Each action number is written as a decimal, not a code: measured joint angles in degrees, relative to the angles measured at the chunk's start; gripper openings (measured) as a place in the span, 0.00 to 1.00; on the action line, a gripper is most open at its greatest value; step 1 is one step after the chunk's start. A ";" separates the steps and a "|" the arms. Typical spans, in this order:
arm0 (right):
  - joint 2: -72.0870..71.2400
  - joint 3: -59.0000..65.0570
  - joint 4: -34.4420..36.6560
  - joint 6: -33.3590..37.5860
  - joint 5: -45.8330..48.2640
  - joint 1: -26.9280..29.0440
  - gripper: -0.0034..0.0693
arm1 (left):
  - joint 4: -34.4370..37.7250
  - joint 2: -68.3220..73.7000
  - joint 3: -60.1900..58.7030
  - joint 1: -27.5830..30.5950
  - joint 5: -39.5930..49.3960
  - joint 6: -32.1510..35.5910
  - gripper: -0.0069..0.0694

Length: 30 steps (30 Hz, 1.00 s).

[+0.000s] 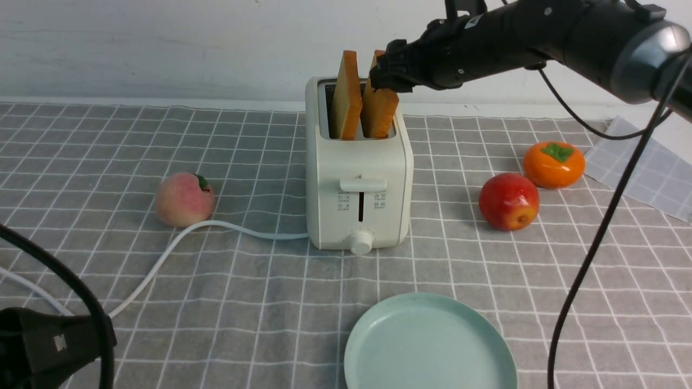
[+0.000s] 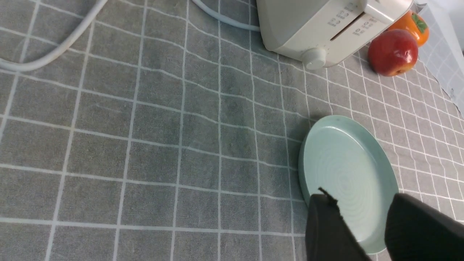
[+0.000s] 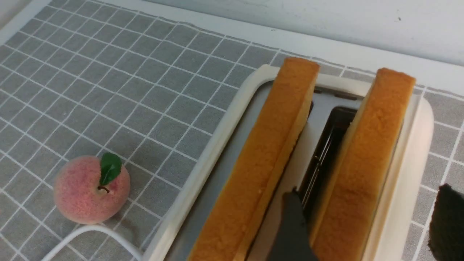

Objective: Take toasted bread from bread machine on grey coffee table place on plate.
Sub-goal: 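Grasp the toast slice in the toaster and pull it up out of the slot with the right gripper, then place the held slice of bread on top of the slice on the plate with the right gripper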

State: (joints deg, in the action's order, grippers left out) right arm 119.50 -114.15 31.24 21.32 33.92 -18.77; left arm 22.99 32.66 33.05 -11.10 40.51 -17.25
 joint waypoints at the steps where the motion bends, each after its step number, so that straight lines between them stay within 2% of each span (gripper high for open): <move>1: 0.05 0.00 0.00 -0.30 0.00 0.05 0.71 | 0.00 0.00 0.00 0.00 0.00 0.00 0.40; 4: 0.31 0.00 0.15 -1.97 0.05 0.05 0.69 | 0.00 0.00 0.00 0.00 0.00 0.00 0.40; 8: 1.09 -0.06 2.49 -2.63 0.54 0.05 0.62 | 0.00 0.00 0.00 0.00 -0.05 0.00 0.40; 10: 1.25 -0.06 4.58 -2.77 1.13 0.05 0.45 | 0.00 0.00 0.00 0.00 -0.05 0.00 0.40; 11: 1.25 -0.06 4.58 -2.77 1.13 0.05 0.44 | 0.00 0.00 0.00 0.00 -0.05 0.00 0.40; 12: 1.25 -0.11 5.28 -2.77 1.43 0.05 0.31 | 0.00 0.00 0.00 0.00 -0.05 0.00 0.40; 13: 1.19 -0.12 5.56 -2.77 1.42 0.05 0.23 | 0.00 0.00 0.00 0.00 -0.05 0.00 0.40; 16: 0.60 -0.12 5.62 -2.84 1.83 0.30 0.11 | 0.00 0.00 0.00 0.00 -0.05 0.00 0.40; 22: -5.29 -0.12 5.62 -2.84 4.30 3.93 0.11 | 0.00 0.00 0.00 0.00 -0.90 0.00 0.40; 25: -11.98 -0.12 5.18 -2.84 8.95 9.35 0.11 | 0.00 0.00 0.00 0.00 -1.78 0.00 0.40; 30: -19.21 -0.41 4.47 -3.04 24.90 18.17 0.11 | 0.11 0.00 0.00 0.00 -2.25 0.00 0.40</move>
State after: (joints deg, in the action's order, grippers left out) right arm 100.29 -114.56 35.70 18.28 58.82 -0.60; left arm 23.10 32.66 33.05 -11.10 38.26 -17.25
